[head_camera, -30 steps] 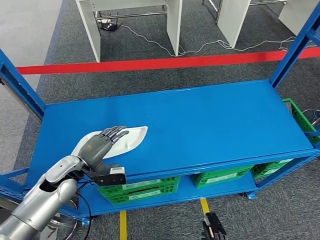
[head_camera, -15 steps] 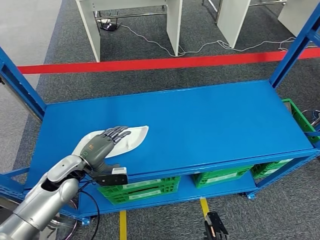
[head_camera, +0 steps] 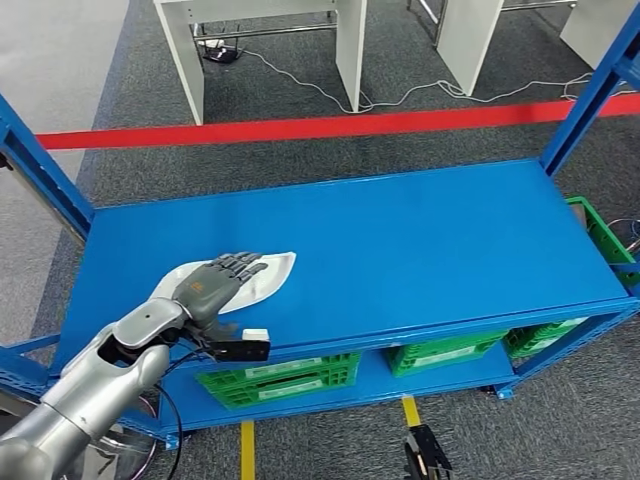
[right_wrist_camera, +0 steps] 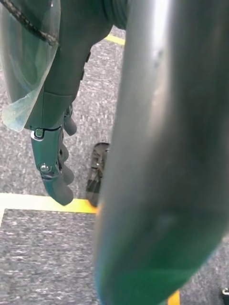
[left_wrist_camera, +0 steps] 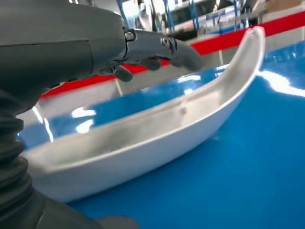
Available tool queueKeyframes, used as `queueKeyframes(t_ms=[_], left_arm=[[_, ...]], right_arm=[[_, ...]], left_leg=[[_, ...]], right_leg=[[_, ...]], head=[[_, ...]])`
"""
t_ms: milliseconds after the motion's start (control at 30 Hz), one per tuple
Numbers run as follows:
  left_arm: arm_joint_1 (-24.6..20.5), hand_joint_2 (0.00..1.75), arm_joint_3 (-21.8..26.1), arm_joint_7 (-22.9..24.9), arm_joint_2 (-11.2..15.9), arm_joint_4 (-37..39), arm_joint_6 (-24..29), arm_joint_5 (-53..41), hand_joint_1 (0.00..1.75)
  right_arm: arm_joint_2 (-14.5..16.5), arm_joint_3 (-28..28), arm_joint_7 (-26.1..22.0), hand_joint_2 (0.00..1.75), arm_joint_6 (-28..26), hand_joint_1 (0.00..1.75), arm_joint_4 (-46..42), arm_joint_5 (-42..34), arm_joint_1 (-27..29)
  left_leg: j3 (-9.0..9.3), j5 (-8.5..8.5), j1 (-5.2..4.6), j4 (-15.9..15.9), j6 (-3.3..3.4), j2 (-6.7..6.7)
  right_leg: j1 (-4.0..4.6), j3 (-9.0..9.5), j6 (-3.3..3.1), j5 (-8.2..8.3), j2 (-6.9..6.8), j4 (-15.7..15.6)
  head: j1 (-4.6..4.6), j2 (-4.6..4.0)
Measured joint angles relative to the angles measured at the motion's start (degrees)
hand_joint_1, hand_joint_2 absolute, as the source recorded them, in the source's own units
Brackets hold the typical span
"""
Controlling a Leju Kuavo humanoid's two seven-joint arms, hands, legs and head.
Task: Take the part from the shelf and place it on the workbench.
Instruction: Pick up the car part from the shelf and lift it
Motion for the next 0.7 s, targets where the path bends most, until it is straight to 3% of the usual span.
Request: queueKeyframes(t_ms=[100,200,267,300,400,467,600,633,700], left_arm=[[-1.89,1.75,-1.64,3.61,0.21,2.11,-1.55,-4.33,0.0],[-3.1,1.75,-2.47,4.55,0.61,4.49,-2.0,-5.32,0.0],[-3.65,1.75,-2.84,4.63,0.76,5.62,-2.0,-5.47,0.0],[-3.95,1.75,-3.03,4.64,0.81,6.05,-2.01,-5.53,0.0],[-4.82,1.75,-3.32,4.65,0.91,6.86,-2.02,-5.63,0.0],[-5.19,1.75,-3.42,4.7,0.93,7.2,-2.09,-5.72,0.0],[-5.43,1.75,-3.63,5.18,0.93,7.61,-2.31,-5.98,0.0],[-5.45,1.75,-3.7,5.34,0.92,7.73,-2.4,-5.99,0.0],[-5.45,1.75,-3.81,5.57,0.9,8.03,-2.55,-5.98,0.0]], right_arm=[[-0.05,-0.06,0.21,0.0,-0.52,0.0,-0.01,-0.02,0.24],[-0.08,-0.1,0.27,0.0,-0.6,0.0,-0.02,-0.01,0.56],[-0.08,-0.1,0.37,0.0,-0.64,0.0,-0.02,0.02,0.91],[-0.08,-0.1,0.41,0.0,-0.65,0.0,-0.03,0.03,0.97],[-0.02,-0.1,0.43,0.0,-0.64,0.0,-0.1,0.04,0.83],[0.04,-0.14,0.43,0.0,-0.63,0.0,-0.19,0.04,0.78],[0.03,-0.16,0.43,0.0,-0.65,0.0,-0.43,0.06,0.75],[0.01,-0.16,0.45,0.0,-0.69,0.0,-0.46,0.07,0.74],[-0.05,-0.16,0.5,0.0,-0.74,0.0,-0.47,0.1,0.86]], left_leg=[[-0.58,-1.61,0.23,2.02,-0.81,0.05],[-5.01,-6.75,0.3,12.23,-1.4,0.08],[-7.1,-7.78,0.27,16.62,-1.25,0.08],[-6.68,-6.73,0.22,15.71,-0.97,0.08],[-1.01,-1.58,-0.39,4.52,0.88,0.21],[1.13,-0.66,-0.97,0.12,1.85,0.48],[1.62,0.35,-0.91,-1.51,2.07,0.52],[1.76,0.78,-0.67,-2.01,2.11,0.52],[1.69,1.14,-0.41,-2.38,2.24,0.52]], right_leg=[[-0.15,0.27,-1.14,0.19,-0.13,-0.27],[-0.14,0.38,-1.68,0.24,-0.13,-0.37],[0.06,0.44,-1.72,0.22,-0.19,-0.36],[0.2,0.5,-1.74,0.22,-0.22,-0.36],[0.68,0.8,-1.72,0.26,-0.25,-0.38],[0.65,0.84,-1.37,0.33,-0.33,-0.43],[0.45,0.51,-0.2,-0.04,-0.46,-0.11],[0.46,-0.25,0.11,-1.1,-0.38,1.32],[0.29,-3.17,0.64,-4.63,-0.25,7.52]], head=[[-0.01,0.0],[-0.09,0.0],[-0.08,0.0],[-0.08,0.0],[0.01,0.0],[0.1,0.0],[0.15,-0.01],[0.25,-0.01],[0.38,0.0]])
